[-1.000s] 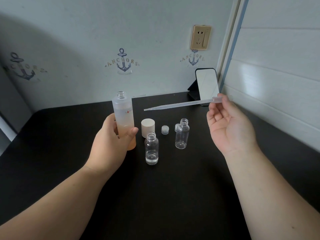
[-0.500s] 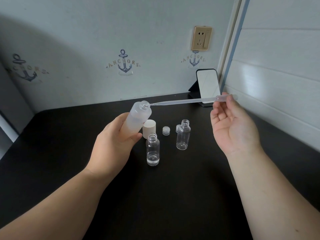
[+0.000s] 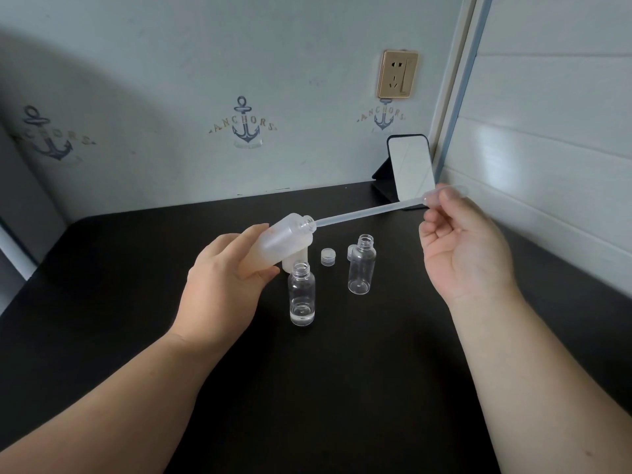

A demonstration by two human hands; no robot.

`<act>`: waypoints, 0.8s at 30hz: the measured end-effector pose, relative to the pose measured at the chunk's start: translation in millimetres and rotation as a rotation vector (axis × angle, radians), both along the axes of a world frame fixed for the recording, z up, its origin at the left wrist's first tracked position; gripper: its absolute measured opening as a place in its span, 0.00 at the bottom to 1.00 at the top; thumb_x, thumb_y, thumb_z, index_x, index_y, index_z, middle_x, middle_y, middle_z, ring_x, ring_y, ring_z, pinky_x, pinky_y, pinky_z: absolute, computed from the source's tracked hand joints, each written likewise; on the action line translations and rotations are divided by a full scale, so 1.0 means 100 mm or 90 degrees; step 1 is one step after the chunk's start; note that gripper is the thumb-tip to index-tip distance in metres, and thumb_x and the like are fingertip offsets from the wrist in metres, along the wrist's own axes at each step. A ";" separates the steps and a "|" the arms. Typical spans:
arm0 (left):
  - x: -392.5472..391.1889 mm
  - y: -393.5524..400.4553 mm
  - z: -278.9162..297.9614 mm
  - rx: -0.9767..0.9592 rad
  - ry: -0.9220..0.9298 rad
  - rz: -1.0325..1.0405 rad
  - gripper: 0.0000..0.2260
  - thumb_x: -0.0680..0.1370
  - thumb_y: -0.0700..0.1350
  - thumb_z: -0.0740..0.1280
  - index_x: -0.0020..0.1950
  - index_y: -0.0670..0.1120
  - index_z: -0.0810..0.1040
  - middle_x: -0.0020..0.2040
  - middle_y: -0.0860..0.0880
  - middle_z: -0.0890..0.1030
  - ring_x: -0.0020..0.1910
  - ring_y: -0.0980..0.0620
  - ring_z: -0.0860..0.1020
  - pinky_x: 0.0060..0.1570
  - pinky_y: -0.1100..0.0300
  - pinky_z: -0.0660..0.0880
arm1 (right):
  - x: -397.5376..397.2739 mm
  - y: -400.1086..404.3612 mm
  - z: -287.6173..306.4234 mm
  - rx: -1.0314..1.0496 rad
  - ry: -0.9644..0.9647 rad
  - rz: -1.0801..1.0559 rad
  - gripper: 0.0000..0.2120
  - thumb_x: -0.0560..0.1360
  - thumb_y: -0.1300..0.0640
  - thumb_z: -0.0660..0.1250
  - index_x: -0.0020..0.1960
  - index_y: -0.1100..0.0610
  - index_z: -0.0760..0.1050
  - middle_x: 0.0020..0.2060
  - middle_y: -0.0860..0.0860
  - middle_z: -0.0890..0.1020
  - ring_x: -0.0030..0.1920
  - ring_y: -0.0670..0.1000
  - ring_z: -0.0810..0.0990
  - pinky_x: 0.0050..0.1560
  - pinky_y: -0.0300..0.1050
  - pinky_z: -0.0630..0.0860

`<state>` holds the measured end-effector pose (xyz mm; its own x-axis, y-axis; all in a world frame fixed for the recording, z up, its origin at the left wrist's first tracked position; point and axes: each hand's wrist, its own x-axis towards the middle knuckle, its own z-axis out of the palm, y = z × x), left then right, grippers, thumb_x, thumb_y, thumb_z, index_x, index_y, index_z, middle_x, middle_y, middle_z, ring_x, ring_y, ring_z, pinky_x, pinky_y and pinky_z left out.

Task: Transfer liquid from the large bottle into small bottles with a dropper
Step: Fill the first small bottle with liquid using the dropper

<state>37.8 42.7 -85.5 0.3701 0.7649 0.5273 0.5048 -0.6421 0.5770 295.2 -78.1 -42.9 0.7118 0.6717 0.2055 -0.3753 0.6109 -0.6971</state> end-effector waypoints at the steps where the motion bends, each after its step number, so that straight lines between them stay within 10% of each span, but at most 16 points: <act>1: 0.01 0.00 0.00 0.001 0.004 -0.001 0.26 0.76 0.46 0.74 0.71 0.61 0.72 0.57 0.60 0.74 0.58 0.53 0.73 0.57 0.57 0.70 | 0.00 0.00 0.00 0.000 -0.013 0.007 0.12 0.78 0.65 0.68 0.40 0.56 0.86 0.37 0.51 0.85 0.34 0.46 0.80 0.36 0.36 0.76; 24: 0.06 -0.04 -0.01 0.038 0.025 -0.002 0.26 0.75 0.48 0.76 0.72 0.56 0.75 0.56 0.60 0.72 0.61 0.47 0.73 0.63 0.37 0.71 | -0.26 0.08 -0.08 -0.056 -0.241 0.116 0.08 0.73 0.59 0.71 0.49 0.60 0.84 0.45 0.54 0.87 0.41 0.51 0.85 0.44 0.39 0.79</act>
